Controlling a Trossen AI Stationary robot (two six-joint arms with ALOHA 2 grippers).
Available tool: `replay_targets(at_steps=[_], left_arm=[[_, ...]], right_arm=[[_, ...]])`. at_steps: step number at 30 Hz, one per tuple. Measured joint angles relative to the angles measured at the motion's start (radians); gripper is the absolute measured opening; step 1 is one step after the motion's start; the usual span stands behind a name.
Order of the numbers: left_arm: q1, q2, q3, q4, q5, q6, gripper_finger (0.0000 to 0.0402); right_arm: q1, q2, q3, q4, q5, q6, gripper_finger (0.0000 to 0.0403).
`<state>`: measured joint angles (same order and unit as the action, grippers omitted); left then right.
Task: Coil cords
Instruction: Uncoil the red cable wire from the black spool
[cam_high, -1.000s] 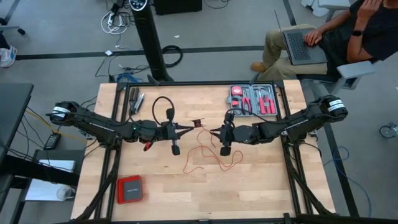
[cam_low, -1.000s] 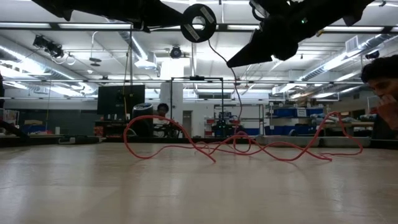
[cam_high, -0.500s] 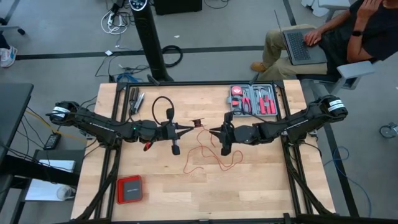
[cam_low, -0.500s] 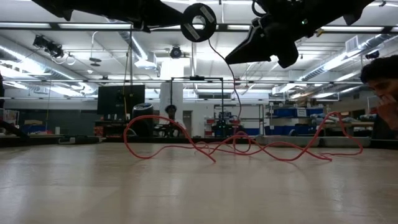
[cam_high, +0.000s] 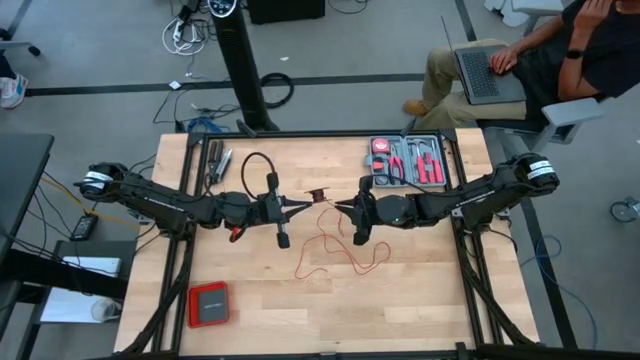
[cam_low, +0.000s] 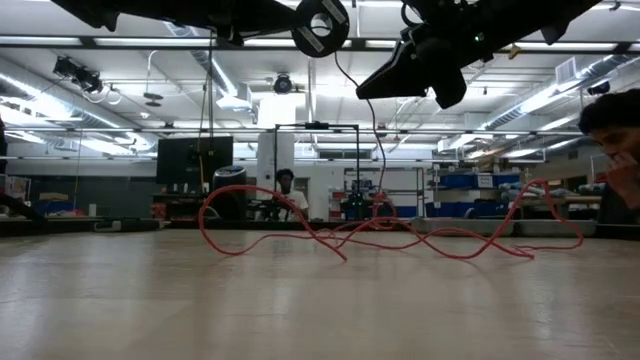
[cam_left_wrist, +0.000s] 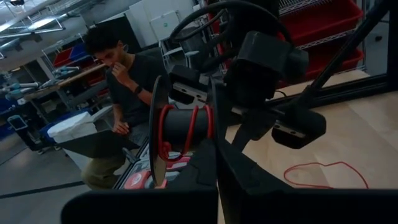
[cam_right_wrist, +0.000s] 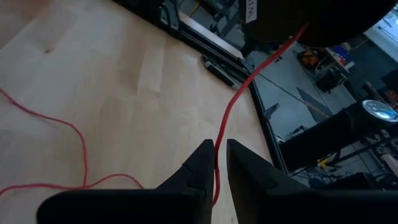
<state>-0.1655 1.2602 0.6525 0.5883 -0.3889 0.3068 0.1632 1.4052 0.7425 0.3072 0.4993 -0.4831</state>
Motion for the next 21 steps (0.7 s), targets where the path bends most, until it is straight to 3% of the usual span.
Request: replay_targets(at_steps=[11,21], left_arm=[[0.000,0.000,0.000,-0.009,0.000,-0.001,0.0000],[0.016,0.000,0.000,-0.199,-0.011,0.000,0.0000]], right_arm=[[-0.007,0.000,0.000,0.005,0.033,0.008,0.0003],[0.048,-0.073,0.000,0.006,0.081,-0.059,0.0001]])
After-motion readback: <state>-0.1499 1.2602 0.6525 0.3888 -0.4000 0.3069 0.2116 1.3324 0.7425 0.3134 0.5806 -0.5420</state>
